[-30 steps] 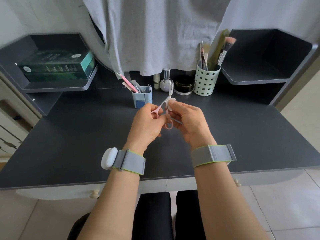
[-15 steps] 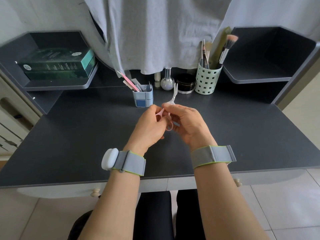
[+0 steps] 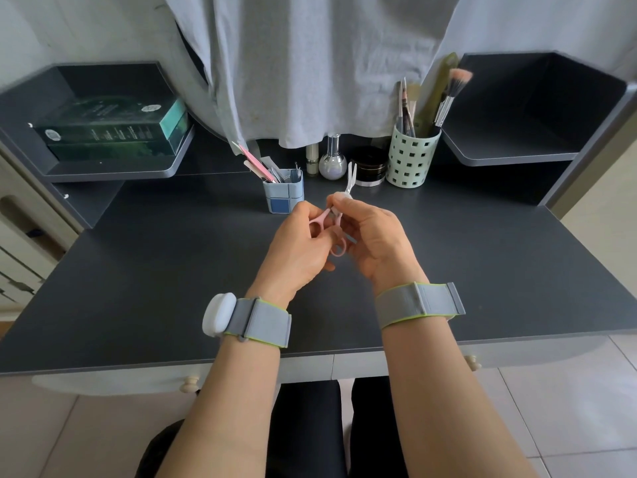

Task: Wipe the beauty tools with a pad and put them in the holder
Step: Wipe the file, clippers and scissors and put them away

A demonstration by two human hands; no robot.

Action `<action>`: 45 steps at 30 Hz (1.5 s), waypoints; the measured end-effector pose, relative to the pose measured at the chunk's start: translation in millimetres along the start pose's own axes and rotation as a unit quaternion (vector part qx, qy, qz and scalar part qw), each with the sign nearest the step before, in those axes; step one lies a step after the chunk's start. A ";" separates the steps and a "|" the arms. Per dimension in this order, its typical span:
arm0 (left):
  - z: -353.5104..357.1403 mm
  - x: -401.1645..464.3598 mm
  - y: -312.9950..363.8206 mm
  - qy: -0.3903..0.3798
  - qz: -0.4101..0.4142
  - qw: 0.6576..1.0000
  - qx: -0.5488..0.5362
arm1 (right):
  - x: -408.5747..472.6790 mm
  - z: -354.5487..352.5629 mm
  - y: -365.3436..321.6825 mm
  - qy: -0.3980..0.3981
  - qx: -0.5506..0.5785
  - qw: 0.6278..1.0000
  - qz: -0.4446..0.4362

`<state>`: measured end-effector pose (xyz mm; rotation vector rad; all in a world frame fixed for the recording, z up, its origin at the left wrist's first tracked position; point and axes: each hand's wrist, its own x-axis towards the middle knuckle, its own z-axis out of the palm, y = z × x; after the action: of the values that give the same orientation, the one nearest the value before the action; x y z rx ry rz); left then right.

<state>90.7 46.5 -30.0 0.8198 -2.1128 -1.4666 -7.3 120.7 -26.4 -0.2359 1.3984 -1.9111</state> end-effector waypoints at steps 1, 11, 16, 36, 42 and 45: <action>-1.2 0.0 -0.3 -0.001 -0.002 1.000 -0.002 | 0.7 0.1 0.5 0.000 0.001 1.000 -0.001; -8.9 -4.9 -0.7 -0.013 -0.002 1.000 0.016 | 1.6 0.0 0.0 0.037 -0.012 0.999 -0.020; -9.8 -7.3 -0.7 -0.019 -0.006 1.000 0.020 | 2.3 1.1 -3.1 0.046 0.000 0.999 -0.022; -13.3 -8.8 -2.8 -0.017 -0.012 1.000 0.023 | 3.8 -6.0 -4.0 -0.006 -0.009 0.999 0.032; -12.9 -9.2 0.1 -0.030 -0.016 0.999 0.015 | 6.5 -5.9 -6.9 -0.001 0.025 1.000 0.015; -13.7 -9.3 3.1 -0.031 -0.015 0.999 0.013 | 7.5 -3.8 -8.4 0.003 0.041 0.999 0.010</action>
<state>105.6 44.3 -22.6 0.8293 -2.1773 -1.5010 -18.5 119.8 -22.5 -0.1754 1.3183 -1.9486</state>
